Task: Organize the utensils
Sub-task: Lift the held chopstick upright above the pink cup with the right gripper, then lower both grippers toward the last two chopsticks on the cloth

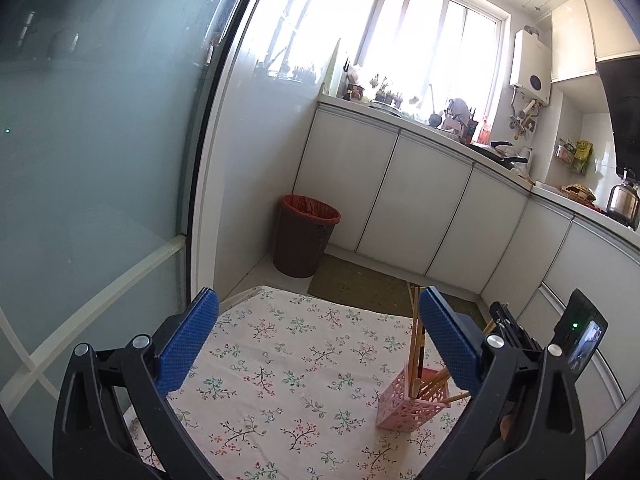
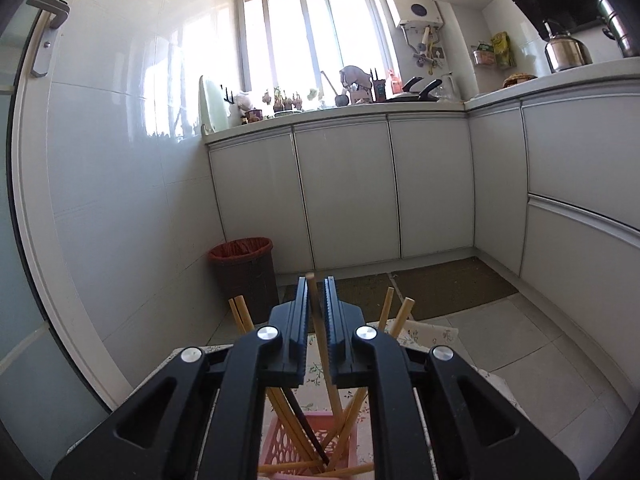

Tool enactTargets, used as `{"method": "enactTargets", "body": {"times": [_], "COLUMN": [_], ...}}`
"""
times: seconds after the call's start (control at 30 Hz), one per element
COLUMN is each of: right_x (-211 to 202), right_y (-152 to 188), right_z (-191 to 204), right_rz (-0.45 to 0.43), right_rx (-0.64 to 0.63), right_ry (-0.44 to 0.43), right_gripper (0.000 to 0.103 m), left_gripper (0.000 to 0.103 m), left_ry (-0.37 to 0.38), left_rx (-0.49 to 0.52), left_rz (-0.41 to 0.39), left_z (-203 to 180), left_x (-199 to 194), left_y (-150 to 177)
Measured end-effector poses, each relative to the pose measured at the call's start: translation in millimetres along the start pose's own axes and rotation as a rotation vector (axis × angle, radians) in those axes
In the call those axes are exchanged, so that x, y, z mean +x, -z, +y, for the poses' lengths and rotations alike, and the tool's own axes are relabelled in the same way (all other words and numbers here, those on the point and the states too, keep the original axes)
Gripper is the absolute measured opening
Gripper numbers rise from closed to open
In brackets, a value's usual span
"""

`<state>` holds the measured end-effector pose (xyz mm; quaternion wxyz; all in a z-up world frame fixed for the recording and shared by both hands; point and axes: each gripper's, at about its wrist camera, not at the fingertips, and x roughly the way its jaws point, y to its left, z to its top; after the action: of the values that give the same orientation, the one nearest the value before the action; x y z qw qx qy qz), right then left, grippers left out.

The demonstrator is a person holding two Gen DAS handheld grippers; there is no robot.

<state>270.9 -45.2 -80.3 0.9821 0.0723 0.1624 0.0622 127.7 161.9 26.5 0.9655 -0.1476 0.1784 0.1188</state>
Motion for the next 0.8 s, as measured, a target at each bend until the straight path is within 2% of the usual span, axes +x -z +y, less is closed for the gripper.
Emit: {"method": "enactTargets", "body": {"times": [0.07,0.1,0.13,0.2,0.33,0.53,0.63,0.8], "right_x": [-18,-28,-40,-66,-102,-146,-160,-171], "right_y": [-13,-21,-30,-45,-58,-51,-48,-39], "right_z": [-2,-2,-2,-5,-9,-22,-32,-44], "right_rz": [-0.026,-0.042,-0.062,-0.109,-0.139,-0.149,-0.136,-0.043], "right_rx": [0.014,0.02,0.028,0.034,0.027,0.013,0.009,-0.033], "right_ry": [-0.004,-0.008,-0.013,-0.008,0.027,0.122,0.176,0.245], "right_gripper": [0.016,0.027,0.044,0.06,0.075,0.094,0.096,0.096], "left_gripper": [0.096,0.096,0.096,0.096,0.096,0.096,0.096,0.096], "left_ry": [0.0,0.0,-0.001,0.002,0.028,0.043,0.048,0.071], "left_rx": [0.011,0.021,0.029,0.062,0.107,0.171,0.19,0.225], "left_rz": [0.006,0.012,0.015,0.033,0.058,0.069,0.077,0.091], "left_z": [-2,-5,-7,-15,-30,-54,-62,-79], "left_x": [0,0,1,2,-1,-10,-14,-22], "left_y": [0,1,2,5,12,21,24,33]}}
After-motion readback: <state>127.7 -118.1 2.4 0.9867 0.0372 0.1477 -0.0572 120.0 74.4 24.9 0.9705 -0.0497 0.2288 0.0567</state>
